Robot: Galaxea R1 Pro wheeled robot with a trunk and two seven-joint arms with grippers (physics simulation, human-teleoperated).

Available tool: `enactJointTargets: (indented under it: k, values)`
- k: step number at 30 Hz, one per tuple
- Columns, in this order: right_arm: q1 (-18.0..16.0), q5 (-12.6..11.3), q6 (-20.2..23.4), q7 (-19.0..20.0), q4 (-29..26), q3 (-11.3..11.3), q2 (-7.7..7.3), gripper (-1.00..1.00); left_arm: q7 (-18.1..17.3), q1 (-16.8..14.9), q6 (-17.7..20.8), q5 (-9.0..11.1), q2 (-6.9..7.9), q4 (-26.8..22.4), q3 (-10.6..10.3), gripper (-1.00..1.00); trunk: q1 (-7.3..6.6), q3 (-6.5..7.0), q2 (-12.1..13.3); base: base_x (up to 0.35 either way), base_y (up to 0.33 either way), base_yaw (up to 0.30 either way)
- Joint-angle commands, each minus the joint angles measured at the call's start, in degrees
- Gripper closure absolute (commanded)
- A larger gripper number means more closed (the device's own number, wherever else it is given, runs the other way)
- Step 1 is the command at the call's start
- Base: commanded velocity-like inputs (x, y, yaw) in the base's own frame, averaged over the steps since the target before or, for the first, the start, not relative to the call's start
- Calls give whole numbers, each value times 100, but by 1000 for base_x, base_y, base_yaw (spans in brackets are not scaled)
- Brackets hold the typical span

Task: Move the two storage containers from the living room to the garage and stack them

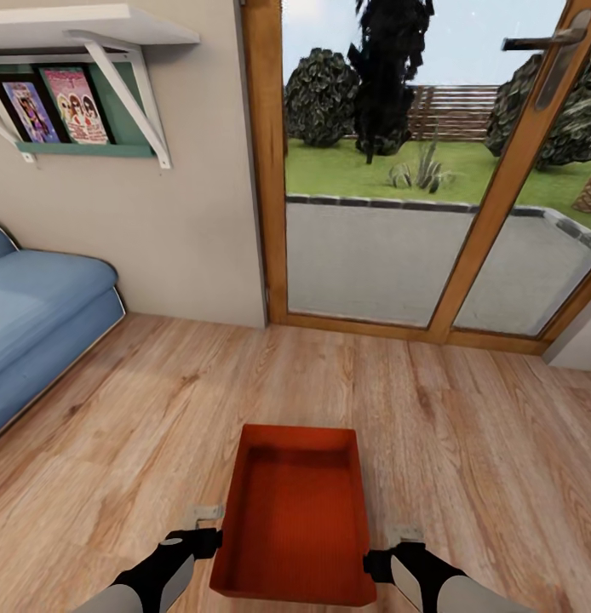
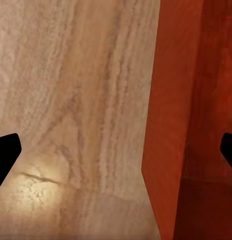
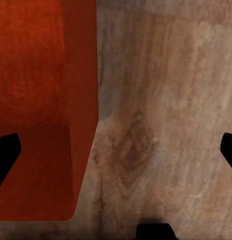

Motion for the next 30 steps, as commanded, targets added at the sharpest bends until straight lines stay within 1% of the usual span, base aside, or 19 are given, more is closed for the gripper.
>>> enactJointTargets:
  k: [1, 3, 9, 13, 18, 24, 29, 30]
  values:
    - [0, 5, 45, -19, -14, -34, 3, -100, 39, 0, 39, 56, 1, -13, -49, -100, 22, -23, -43, 0, 0, 0]
    - [0, 6, 67, -20, -17, -34, 2, -100, 46, 0, 49, 56, -3, -13, -49, -100, 65, -58, -123, 0, 0, 0]
    - [0, 2, 96, -20, -21, -41, -5, -100, 55, 0, 65, 55, -17, -19, -42, -100, 65, -58, -123, 0, 0, 0]
    - [0, 3, 97, -19, -21, -41, -13, -100, 48, 0, 60, 56, -69, -21, -46, -100, 65, -58, -123, 0, 0, 0]
    - [0, 7, 98, -18, -21, -41, -22, -100, 42, 0, 55, 56, -87, -22, -49, -100, 65, -58, -123, 0, 0, 0]
    - [4, 7, 98, -18, -21, -35, -14, -100, 40, 0, 50, 56, -91, -22, -49, -100, 197, -166, -364, 0, 0, 0]
    - [3, 7, 98, -18, -21, -34, -13, -100, 39, 0, 45, 58, -92, -22, -49, -100, 197, -166, -364, 0, 0, 0]
    - [2, 7, 98, -17, -21, -34, -13, -100, 36, 0, 44, 59, -92, -22, -49, -100, 219, -184, -404, 0, 0, 0]
